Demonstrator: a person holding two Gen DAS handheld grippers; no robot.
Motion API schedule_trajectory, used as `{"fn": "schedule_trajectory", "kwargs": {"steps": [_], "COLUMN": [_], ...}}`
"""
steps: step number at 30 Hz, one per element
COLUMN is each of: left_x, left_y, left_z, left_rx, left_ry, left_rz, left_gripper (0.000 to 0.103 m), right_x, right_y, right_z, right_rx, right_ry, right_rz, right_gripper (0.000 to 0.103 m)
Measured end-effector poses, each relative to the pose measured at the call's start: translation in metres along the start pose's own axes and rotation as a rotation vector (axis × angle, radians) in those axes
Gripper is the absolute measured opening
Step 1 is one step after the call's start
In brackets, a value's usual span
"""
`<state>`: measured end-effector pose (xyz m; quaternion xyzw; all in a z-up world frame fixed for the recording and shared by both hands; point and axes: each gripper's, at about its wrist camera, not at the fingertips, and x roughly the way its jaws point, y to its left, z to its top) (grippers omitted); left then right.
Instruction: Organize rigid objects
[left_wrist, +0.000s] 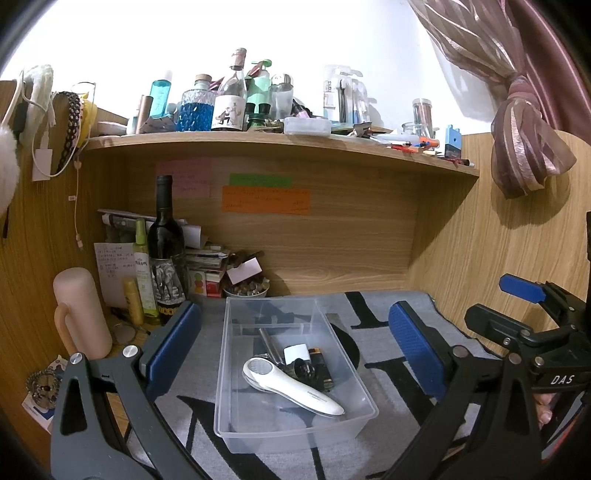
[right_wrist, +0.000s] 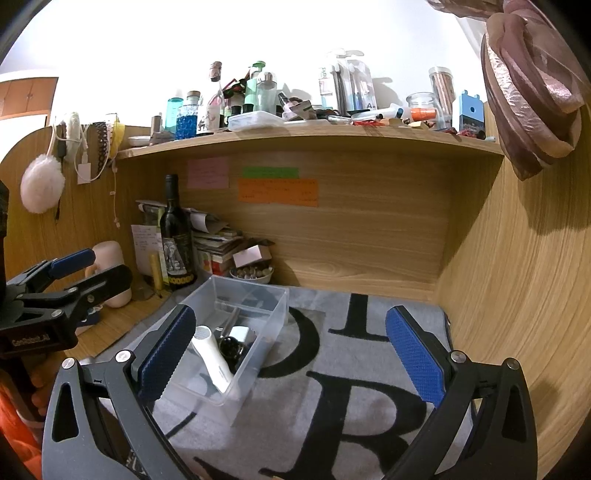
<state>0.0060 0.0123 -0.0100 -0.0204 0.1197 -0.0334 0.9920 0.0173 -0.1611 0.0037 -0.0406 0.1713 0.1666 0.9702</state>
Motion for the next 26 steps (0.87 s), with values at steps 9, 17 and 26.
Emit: {"fn": "schedule_trajectory", "kwargs": {"steps": [9,17,26], "left_x": [0.000,0.004,0.010], "left_y": [0.000,0.002,0.005], "left_z": [0.000,0.000,-0.001], "left_rx": [0.003,-0.004,-0.017], "left_ry": [-0.009,0.015,0.026], "left_rz": [-0.001,-0.021,-0.015], "left_gripper": [0.103,0.103,0.103], "right_x": [0.001,0.005,0.015], "right_y": [-0.001,-0.006,-0.006], "right_z": [0.000,0.000,-0.003], "right_rx": [-0.006,-0.008,-0.012], "right_ry": [0.003,0.009,0.033], "right_rz": [0.006,0.024,0.047], "right_gripper": [0.103,0.103,0.103]}}
